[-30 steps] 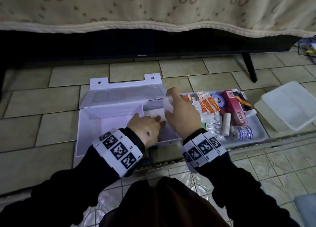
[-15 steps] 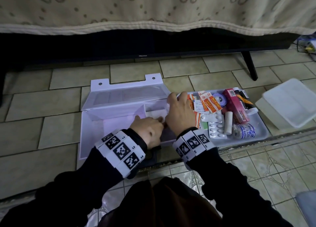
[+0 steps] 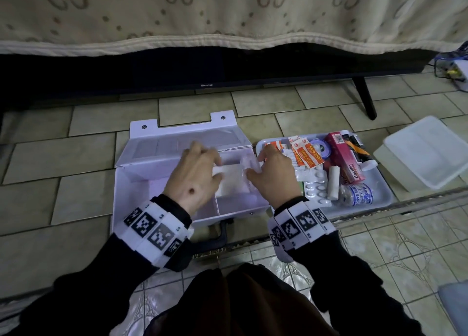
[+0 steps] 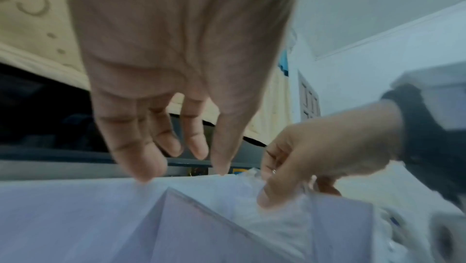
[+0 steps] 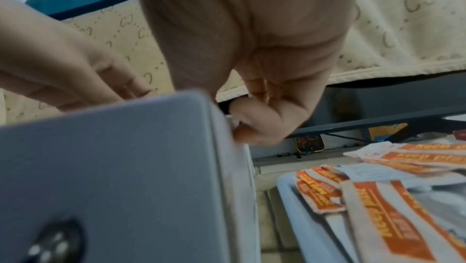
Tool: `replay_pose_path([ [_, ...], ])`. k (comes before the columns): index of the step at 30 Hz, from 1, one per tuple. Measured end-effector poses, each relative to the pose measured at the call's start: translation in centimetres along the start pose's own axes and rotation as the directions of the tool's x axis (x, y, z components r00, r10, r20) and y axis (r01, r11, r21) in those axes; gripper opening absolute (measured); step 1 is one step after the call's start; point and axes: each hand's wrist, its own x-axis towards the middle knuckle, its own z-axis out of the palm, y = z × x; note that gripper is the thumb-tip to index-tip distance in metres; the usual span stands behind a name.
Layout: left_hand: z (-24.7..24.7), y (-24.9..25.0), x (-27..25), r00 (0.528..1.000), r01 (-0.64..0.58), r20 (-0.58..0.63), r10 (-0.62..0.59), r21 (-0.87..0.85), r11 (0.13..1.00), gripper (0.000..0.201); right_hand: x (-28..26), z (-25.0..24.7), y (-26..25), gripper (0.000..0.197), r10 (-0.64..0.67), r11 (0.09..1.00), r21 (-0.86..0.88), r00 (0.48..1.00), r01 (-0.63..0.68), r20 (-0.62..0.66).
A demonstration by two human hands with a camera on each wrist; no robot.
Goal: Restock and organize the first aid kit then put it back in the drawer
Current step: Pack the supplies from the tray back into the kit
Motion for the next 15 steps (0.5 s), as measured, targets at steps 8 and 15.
replay_pose_path([
  [8, -1.2, -0.7, 1.4, 0.881, 0.391, 0.338, -0.332, -0.121, 0.912, 0.024, 1.3, 0.6, 0.2, 0.021, 0.162, 0.987, -0.014, 0.985, -0.161, 0.057],
  [15, -1.0, -0.6, 1.5, 0.913, 0.351, 0.264, -0.312, -0.113, 0.930, 0.019, 2.2, 1.0, 0.2, 0.028, 0.109, 0.989, -0.101, 0.993, -0.104, 0.042],
])
